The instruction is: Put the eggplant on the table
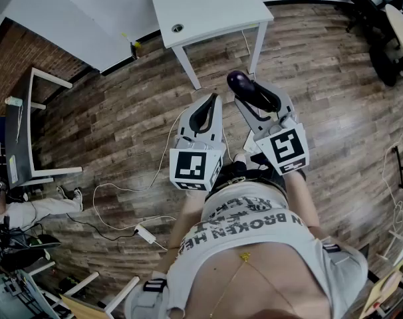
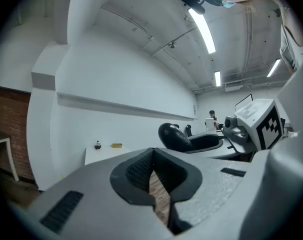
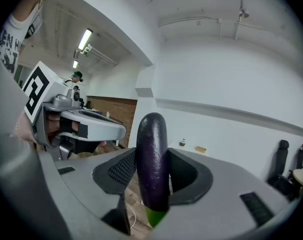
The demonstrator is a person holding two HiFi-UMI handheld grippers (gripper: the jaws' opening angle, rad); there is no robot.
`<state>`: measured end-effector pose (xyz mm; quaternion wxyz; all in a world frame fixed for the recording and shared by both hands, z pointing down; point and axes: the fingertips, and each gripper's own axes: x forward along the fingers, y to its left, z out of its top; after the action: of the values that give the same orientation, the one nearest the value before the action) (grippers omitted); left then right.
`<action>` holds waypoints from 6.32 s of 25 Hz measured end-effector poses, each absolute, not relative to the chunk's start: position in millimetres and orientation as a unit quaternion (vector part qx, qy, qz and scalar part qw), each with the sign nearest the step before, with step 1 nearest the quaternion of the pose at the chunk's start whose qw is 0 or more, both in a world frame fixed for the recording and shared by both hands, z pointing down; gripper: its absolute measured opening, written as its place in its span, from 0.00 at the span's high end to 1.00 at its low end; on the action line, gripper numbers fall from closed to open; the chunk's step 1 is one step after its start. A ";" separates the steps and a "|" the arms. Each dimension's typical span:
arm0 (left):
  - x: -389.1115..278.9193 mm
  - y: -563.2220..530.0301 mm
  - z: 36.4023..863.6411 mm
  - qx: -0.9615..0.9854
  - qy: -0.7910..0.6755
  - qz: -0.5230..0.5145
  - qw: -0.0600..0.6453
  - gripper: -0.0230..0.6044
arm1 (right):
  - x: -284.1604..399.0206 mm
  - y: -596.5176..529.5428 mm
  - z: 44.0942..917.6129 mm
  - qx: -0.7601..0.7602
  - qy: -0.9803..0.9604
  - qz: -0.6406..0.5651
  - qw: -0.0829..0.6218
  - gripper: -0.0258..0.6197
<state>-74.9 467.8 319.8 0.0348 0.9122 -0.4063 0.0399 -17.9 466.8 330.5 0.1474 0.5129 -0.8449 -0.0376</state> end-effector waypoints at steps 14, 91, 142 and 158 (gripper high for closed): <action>-77.1 461.5 331.8 0.908 -0.413 0.040 0.060 0.97 | -12.9 454.8 333.3 0.503 -0.857 -0.018 0.109 0.66; 14.6 -3.2 331.7 0.898 -0.434 0.036 0.069 0.97 | 75.6 -8.9 341.9 0.476 -0.867 -0.012 0.148 0.66; -48.7 -203.6 361.5 0.922 -0.378 0.051 0.069 0.97 | 1.8 -196.0 373.4 0.505 -0.844 0.001 0.182 0.66; -13.2 -228.1 339.9 0.887 -0.457 0.043 0.046 0.97 | 35.3 -228.9 363.6 0.431 -0.882 -0.011 0.192 0.66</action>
<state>-13.2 -228.1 339.9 0.0463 0.8873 -0.4568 0.0433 35.3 -228.9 363.6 0.1924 0.4307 -0.8817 -0.0111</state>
